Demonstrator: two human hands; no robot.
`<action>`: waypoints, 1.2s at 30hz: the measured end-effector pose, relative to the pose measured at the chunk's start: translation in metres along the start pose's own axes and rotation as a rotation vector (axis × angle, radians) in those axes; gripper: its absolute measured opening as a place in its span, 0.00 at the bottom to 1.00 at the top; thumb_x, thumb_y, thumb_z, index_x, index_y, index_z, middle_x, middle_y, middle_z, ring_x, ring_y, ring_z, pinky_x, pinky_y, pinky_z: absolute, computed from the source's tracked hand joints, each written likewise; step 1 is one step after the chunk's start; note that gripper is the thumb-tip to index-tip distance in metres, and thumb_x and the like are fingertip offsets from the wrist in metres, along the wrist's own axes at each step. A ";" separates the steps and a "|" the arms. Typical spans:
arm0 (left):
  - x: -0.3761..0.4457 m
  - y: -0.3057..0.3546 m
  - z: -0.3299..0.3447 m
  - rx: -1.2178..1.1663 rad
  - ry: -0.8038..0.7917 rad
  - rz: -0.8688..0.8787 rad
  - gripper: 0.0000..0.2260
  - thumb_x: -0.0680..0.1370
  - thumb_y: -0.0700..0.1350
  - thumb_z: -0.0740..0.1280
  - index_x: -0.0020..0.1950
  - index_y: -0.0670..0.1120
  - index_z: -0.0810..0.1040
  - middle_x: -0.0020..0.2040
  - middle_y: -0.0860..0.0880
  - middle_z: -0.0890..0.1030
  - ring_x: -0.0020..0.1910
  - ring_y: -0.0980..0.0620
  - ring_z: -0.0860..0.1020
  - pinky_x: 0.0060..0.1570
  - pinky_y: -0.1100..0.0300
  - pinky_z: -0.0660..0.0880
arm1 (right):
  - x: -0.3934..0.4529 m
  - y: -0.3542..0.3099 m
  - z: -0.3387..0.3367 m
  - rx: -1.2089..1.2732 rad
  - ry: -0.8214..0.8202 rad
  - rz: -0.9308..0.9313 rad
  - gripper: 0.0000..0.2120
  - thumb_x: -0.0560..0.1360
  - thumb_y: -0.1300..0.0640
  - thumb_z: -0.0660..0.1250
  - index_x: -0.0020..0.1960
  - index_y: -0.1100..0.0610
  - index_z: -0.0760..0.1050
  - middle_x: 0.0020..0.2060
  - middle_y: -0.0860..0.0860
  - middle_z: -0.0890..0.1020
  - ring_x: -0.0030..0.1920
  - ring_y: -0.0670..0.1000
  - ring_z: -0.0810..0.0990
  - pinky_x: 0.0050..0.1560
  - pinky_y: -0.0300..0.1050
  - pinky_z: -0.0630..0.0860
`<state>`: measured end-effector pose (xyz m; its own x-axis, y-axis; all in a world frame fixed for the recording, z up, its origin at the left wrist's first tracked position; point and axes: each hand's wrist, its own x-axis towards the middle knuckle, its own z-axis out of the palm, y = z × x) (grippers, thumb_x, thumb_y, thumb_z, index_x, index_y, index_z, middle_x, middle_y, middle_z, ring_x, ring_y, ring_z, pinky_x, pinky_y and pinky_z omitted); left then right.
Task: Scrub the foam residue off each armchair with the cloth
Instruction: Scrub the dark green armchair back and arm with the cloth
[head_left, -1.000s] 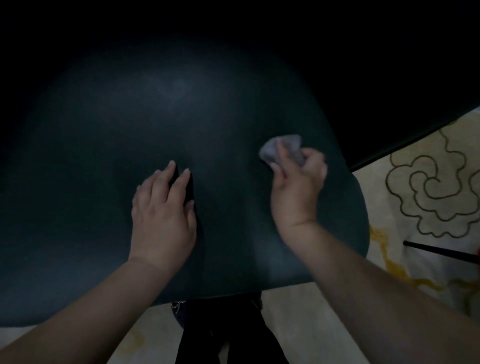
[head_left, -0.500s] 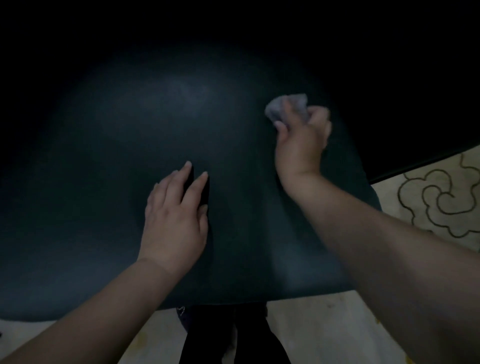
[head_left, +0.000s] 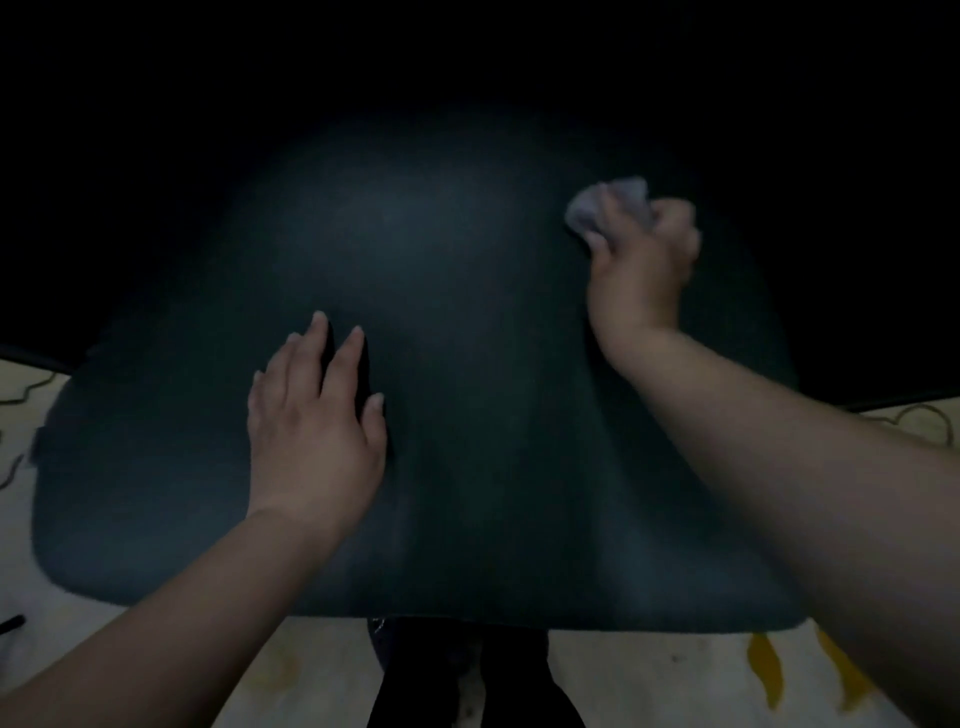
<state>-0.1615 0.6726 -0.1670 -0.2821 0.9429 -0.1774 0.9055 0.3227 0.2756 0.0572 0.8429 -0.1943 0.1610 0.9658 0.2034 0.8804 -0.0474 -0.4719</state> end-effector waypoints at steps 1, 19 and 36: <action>-0.001 -0.004 -0.001 0.013 -0.012 -0.020 0.25 0.79 0.49 0.62 0.75 0.48 0.63 0.77 0.44 0.57 0.75 0.42 0.55 0.72 0.40 0.54 | -0.001 -0.020 0.013 0.076 -0.021 -0.015 0.10 0.73 0.50 0.70 0.45 0.52 0.70 0.45 0.45 0.67 0.47 0.46 0.71 0.52 0.43 0.73; -0.035 -0.054 -0.018 -0.007 0.005 -0.237 0.27 0.79 0.50 0.61 0.77 0.45 0.59 0.78 0.44 0.55 0.76 0.43 0.54 0.74 0.45 0.52 | -0.087 -0.066 0.023 0.184 -0.157 -0.150 0.13 0.76 0.52 0.66 0.58 0.57 0.75 0.50 0.52 0.70 0.50 0.51 0.70 0.56 0.46 0.71; -0.073 -0.101 -0.022 -0.044 -0.012 -0.358 0.28 0.79 0.50 0.62 0.77 0.44 0.59 0.78 0.44 0.55 0.75 0.43 0.55 0.75 0.52 0.50 | -0.091 -0.177 0.070 0.142 -0.424 -0.377 0.21 0.76 0.60 0.61 0.68 0.48 0.71 0.63 0.60 0.69 0.62 0.59 0.64 0.61 0.56 0.64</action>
<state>-0.2396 0.5730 -0.1610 -0.5746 0.7687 -0.2809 0.7355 0.6355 0.2347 -0.1441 0.7818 -0.1897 -0.3699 0.9285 0.0327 0.7692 0.3258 -0.5498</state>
